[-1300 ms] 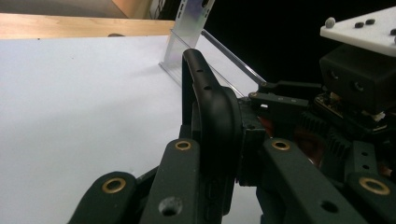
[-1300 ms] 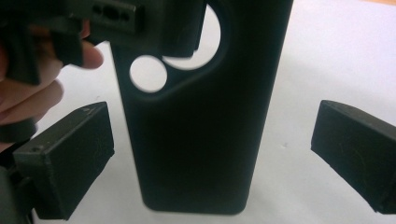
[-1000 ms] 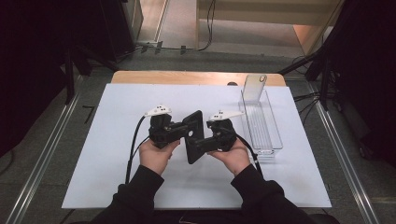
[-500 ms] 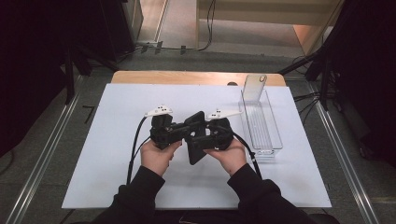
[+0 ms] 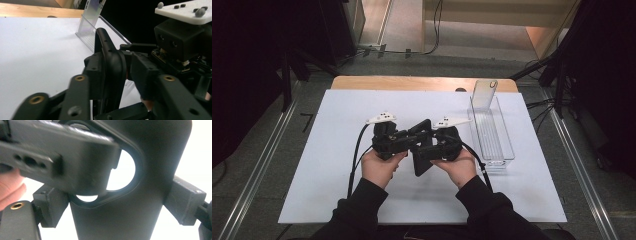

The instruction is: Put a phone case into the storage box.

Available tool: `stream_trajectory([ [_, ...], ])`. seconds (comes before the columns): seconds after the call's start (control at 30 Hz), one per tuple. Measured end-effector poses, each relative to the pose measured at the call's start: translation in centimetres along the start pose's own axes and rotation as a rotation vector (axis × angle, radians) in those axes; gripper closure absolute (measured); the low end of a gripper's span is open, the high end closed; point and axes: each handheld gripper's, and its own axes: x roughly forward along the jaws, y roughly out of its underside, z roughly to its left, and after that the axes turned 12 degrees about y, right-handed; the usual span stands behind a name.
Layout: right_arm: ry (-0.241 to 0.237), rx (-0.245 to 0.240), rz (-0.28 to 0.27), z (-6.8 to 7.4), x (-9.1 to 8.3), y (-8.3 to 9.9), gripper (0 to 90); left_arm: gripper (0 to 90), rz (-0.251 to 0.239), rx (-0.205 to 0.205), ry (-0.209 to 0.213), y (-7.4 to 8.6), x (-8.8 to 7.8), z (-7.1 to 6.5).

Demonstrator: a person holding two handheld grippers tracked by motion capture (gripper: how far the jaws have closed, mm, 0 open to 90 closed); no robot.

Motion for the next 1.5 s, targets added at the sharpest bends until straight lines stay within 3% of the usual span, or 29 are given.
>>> stream_trajectory([
  [0.17,0.008,0.001,0.006,-0.3,0.0,0.0,12.6,49.9,0.009,-0.028,-0.012,-0.4,-0.3,0.3],
  [0.37,0.033,0.015,0.018,-1.1,0.3,0.3,12.6,44.7,0.026,-0.073,-0.015,-0.5,-1.0,0.8],
  [0.77,0.096,0.041,0.035,-2.9,0.2,0.4,12.5,34.5,0.074,-0.070,0.031,0.0,-2.4,0.9],
  [0.87,0.100,0.042,0.033,-3.1,0.1,0.4,12.5,31.7,0.093,-0.059,0.039,0.2,-2.7,1.0],
  [1.03,0.092,0.051,0.031,-3.4,-0.2,0.3,12.5,31.1,0.180,-0.023,0.028,1.0,-3.1,1.2],
  [1.2,0.085,0.047,0.036,-3.6,-0.4,0.2,12.5,31.1,0.227,-0.021,0.055,2.2,-3.7,1.8],
  [1.3,0.074,0.041,0.036,-3.7,-0.7,0.0,12.5,31.1,0.260,0.003,0.027,2.8,-4.0,2.1],
  [1.5,0.055,0.028,0.029,-3.8,-1.4,-0.4,12.5,31.1,0.279,0.032,0.012,3.8,-5.0,2.8],
])
